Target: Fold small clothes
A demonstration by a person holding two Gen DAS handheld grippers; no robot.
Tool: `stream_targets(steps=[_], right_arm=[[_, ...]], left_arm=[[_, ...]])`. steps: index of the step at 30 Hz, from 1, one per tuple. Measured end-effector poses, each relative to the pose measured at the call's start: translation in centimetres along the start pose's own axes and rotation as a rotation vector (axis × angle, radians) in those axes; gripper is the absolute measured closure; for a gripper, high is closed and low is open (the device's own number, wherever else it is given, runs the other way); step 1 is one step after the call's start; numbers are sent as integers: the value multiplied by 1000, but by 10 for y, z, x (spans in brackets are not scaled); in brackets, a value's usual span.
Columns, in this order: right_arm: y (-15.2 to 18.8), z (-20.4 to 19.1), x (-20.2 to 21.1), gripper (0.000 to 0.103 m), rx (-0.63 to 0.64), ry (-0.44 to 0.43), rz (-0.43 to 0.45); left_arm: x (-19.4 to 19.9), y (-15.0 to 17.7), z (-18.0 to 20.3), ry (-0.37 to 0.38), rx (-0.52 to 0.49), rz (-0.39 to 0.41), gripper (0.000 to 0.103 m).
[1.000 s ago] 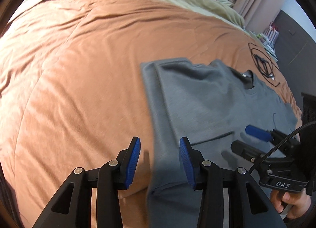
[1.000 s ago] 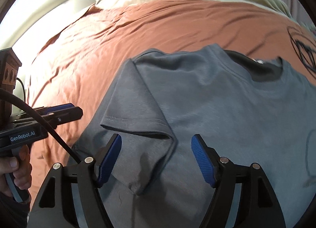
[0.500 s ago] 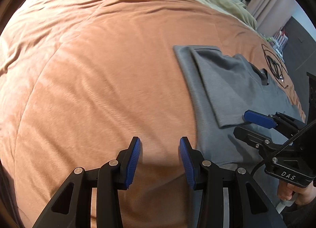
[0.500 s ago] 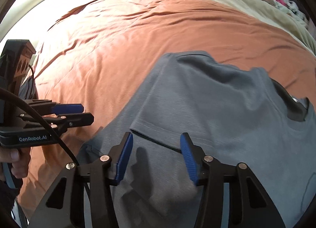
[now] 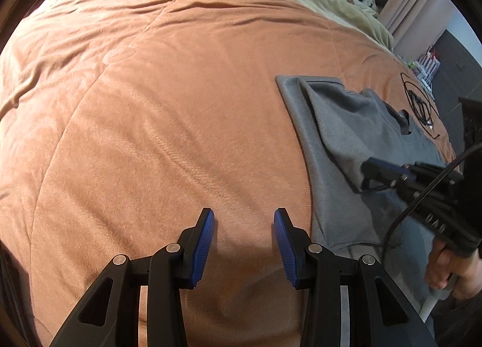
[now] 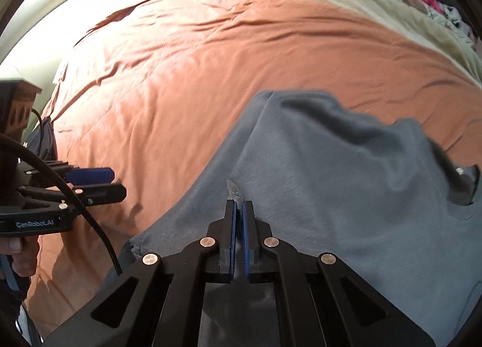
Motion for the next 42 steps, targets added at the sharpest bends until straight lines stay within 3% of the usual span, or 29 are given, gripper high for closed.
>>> stream_targets(steps=[10, 15, 16, 17, 18, 19, 27, 35, 36, 38, 42], right_arm=[[-18, 53, 20, 103, -91, 112, 41], [-21, 95, 20, 100, -156, 353, 47], [-19, 101, 20, 88, -172, 358, 44], [-17, 103, 20, 76, -191, 351, 37], [-13, 105, 20, 49, -216, 329, 33], [-11, 104, 21, 38, -232, 309, 38], [28, 93, 34, 38, -229, 200, 1], [45, 85, 34, 38, -230, 113, -48], [48, 84, 35, 38, -230, 111, -52], [53, 86, 38, 38, -234, 110, -55], [60, 93, 49, 38, -259, 114, -57]], left_arm=[[-6, -8, 16, 17, -18, -5, 59], [-7, -10, 23, 14, -29, -6, 59], [-7, -11, 24, 14, -31, -6, 59], [-7, -11, 26, 13, -35, -5, 59], [-7, -11, 27, 14, -38, -7, 59], [-8, -10, 28, 15, -39, -11, 59], [-21, 1, 32, 49, -5, -29, 59], [-35, 14, 44, 127, 26, -40, 59], [-35, 15, 45, 137, 29, -36, 62], [-39, 20, 47, 165, 27, -42, 92], [-32, 22, 49, 126, -10, -21, 98]])
Point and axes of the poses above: each gripper's, at about its wrist camera, not at the fingertips, and x roughly against the way its jaws point, z to its right, y to its underside, the point moved 7 cm from there along -x, roughly the way its jaws point, and after that the axes turned 11 degrees about y, right-handed, at the moved point
